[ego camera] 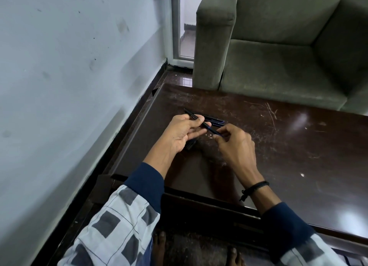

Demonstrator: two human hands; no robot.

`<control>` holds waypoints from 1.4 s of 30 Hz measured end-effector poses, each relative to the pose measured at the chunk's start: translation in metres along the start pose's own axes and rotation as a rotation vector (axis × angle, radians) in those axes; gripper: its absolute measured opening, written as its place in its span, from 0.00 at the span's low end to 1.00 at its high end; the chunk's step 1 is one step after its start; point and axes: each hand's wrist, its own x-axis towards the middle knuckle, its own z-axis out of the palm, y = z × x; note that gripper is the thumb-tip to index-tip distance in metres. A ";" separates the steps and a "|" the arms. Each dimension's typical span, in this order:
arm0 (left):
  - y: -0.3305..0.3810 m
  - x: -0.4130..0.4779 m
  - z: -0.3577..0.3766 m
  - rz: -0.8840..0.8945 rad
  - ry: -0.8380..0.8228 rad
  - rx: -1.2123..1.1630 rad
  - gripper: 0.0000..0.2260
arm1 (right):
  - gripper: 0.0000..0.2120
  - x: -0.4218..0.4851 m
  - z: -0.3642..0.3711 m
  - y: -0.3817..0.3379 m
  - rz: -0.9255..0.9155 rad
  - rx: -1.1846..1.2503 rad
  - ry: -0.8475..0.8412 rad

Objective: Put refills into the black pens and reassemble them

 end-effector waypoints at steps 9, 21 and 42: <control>-0.002 0.000 0.004 -0.005 -0.005 0.010 0.10 | 0.10 0.000 -0.001 -0.002 0.008 -0.009 -0.026; -0.004 0.000 0.006 0.009 -0.009 0.028 0.12 | 0.10 0.000 -0.005 -0.004 0.034 -0.023 -0.033; -0.007 -0.001 0.010 0.020 -0.027 0.022 0.07 | 0.10 0.001 -0.007 -0.006 0.049 -0.015 -0.057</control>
